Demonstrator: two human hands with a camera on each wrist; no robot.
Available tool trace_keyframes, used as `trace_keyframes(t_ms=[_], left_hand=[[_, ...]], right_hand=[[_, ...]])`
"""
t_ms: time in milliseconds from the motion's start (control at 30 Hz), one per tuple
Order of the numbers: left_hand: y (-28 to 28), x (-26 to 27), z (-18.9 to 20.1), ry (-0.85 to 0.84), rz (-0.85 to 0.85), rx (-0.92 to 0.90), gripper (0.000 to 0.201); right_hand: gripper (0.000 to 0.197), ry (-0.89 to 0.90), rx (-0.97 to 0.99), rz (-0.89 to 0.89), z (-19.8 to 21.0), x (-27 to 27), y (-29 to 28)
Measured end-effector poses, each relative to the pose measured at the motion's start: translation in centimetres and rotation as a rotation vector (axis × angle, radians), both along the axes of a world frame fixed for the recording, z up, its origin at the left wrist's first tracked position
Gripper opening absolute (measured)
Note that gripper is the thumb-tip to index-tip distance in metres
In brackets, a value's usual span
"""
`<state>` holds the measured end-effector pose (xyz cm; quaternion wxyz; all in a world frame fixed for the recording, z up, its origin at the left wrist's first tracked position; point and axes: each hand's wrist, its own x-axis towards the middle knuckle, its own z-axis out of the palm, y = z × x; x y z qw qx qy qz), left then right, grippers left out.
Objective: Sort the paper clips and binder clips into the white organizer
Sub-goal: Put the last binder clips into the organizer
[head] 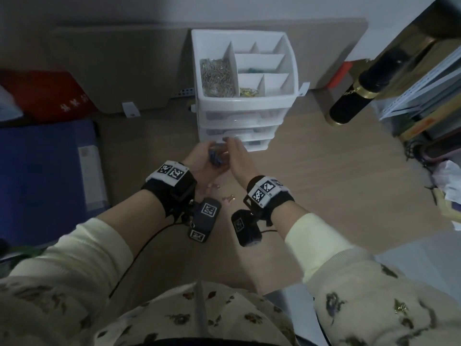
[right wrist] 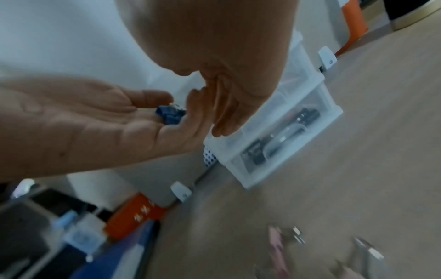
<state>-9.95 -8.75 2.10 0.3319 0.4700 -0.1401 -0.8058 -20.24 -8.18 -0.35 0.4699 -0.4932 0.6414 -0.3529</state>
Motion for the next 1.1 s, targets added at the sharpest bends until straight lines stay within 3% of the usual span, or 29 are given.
trace_keyframes(t_ms=[133,200,233,267,333,367,467,700,800,1100], left_hand=[[-2.9,-2.6,5.3,0.197,-0.030,-0.088,0.028],[-4.4,-3.9,6.9,0.278,-0.023,-0.043,0.031],[-5.1,-4.3,8.2,0.268,-0.017,-0.007,0.029],[-6.0,-4.9,9.3,0.142,0.028,-0.069,0.026],[-6.4,-6.3,10.7,0.131,-0.038,-0.113,0.045],[-6.9,-6.8,10.9,0.127,-0.088,-0.206,0.053],[-9.2,-8.2,10.9,0.093,-0.098,-0.198,0.067],[-11.3,-10.2,9.0,0.284,-0.047,-0.146,0.073],[-11.4,-10.3,8.2,0.348,-0.040,-0.134,0.074],[-11.2,-10.2,8.1,0.356,-0.112,-0.216,0.078]], right_hand=[[0.028,-0.131,-0.108,-0.140,4.2,-1.1,-2.9],[0.028,-0.191,-0.182,-0.181,6.1,-2.3,-4.2],[0.030,-0.179,-0.217,-0.195,6.8,-2.9,-4.9],[0.031,-0.151,-0.253,-0.201,7.3,-3.5,-5.5],[0.033,-0.087,-0.319,-0.214,8.0,-4.6,-6.7],[0.033,-0.057,-0.342,-0.226,8.3,-5.1,-7.2],[0.034,-0.081,-0.347,-0.275,8.7,-6.3,-8.6],[0.046,-0.311,-0.263,-0.282,7.5,-7.1,-10.4],[0.042,-0.403,-0.278,-0.328,7.1,-7.0,-10.6],[0.037,-0.368,-0.370,-0.426,7.3,-6.9,-10.5]])
